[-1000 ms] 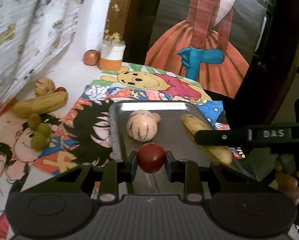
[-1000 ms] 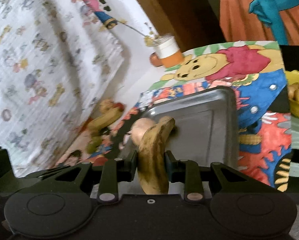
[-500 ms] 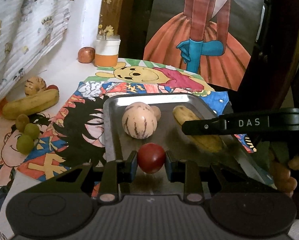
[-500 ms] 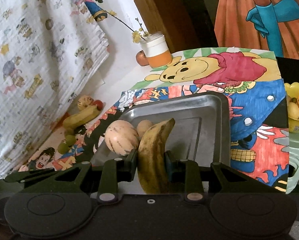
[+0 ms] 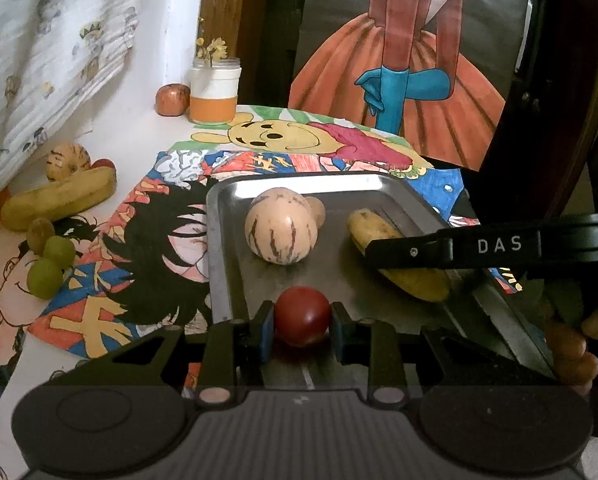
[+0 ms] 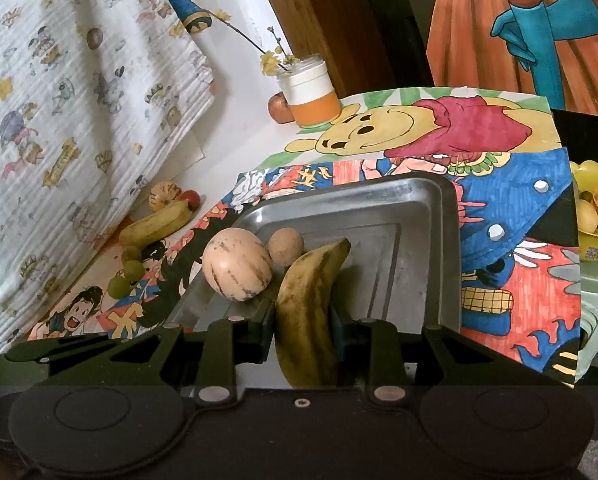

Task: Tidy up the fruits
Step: 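Lower and open the left tool on the tray while the right tool releases the banana, then lift both open tools away from the tray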

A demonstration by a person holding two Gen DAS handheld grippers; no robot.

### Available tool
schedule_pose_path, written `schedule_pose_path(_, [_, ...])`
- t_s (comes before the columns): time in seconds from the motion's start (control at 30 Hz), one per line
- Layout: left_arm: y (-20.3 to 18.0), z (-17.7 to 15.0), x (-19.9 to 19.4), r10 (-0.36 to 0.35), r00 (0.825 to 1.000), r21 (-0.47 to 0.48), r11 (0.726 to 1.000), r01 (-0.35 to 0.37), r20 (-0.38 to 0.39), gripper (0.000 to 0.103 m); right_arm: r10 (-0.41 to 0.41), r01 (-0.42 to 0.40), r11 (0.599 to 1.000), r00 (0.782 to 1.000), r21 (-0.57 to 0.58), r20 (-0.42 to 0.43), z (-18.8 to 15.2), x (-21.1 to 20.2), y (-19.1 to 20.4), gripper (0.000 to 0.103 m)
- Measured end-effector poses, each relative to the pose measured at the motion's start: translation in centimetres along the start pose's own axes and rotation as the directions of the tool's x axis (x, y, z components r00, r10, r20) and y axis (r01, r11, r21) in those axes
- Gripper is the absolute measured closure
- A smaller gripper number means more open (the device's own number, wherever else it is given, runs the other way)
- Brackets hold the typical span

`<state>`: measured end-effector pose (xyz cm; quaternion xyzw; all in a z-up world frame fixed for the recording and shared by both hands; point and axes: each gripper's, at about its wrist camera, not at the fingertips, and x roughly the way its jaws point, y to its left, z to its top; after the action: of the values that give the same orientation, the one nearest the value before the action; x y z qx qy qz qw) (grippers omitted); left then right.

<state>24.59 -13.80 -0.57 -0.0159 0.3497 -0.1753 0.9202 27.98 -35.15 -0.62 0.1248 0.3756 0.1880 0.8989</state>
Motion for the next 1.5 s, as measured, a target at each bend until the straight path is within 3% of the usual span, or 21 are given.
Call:
schedule_pose_path(0.23, [0.3,0.0,-0.4,-0.006,1.000,-0.017,1.000,0.006,-0.004,0.070,-0.007,0.007,1.000,1.000,0.009,0.007,-0.2,-0.4,0.0,0.068])
schedule_pose_path(0.37, [0.3,0.0,-1.1,-0.006,1.000,-0.021,1.000,0.006,0.006,0.063,-0.010,0.010,1.000,1.000,0.005,0.020,-0.3,-1.3,0.2,0.064])
schedule_pose_path(0.43, [0.2,0.1,-1.7,-0.003,1.000,-0.027,1.000,0.004,0.015,0.057,-0.013,0.013,1.000,0.999,-0.001,0.032,-0.4,-1.9,0.4,0.061])
schedule_pose_path(0.5, [0.2,0.0,-2.5,0.003,0.999,-0.037,0.999,-0.002,0.033,0.041,-0.016,0.016,1.000,0.999,-0.013,0.047,-0.5,-2.6,0.7,0.057])
schedule_pose_path(1.0, [1.4,-0.3,-8.5,0.097,0.988,-0.117,0.990,-0.083,0.120,0.003,-0.039,0.056,0.993,0.988,-0.108,0.152,-1.9,-7.3,3.4,0.022])
schedule_pose_path(1.3, [2.2,-1.7,-11.6,0.141,0.982,-0.170,0.978,-0.118,0.130,0.000,-0.050,0.078,0.987,0.980,-0.139,0.191,-4.0,-10.4,5.4,0.004])
schedule_pose_path(1.5, [2.5,-2.8,-13.8,0.157,0.978,-0.174,0.976,-0.133,0.135,0.000,-0.081,0.117,0.980,0.974,-0.160,0.212,-5.6,-12.7,7.2,0.001])
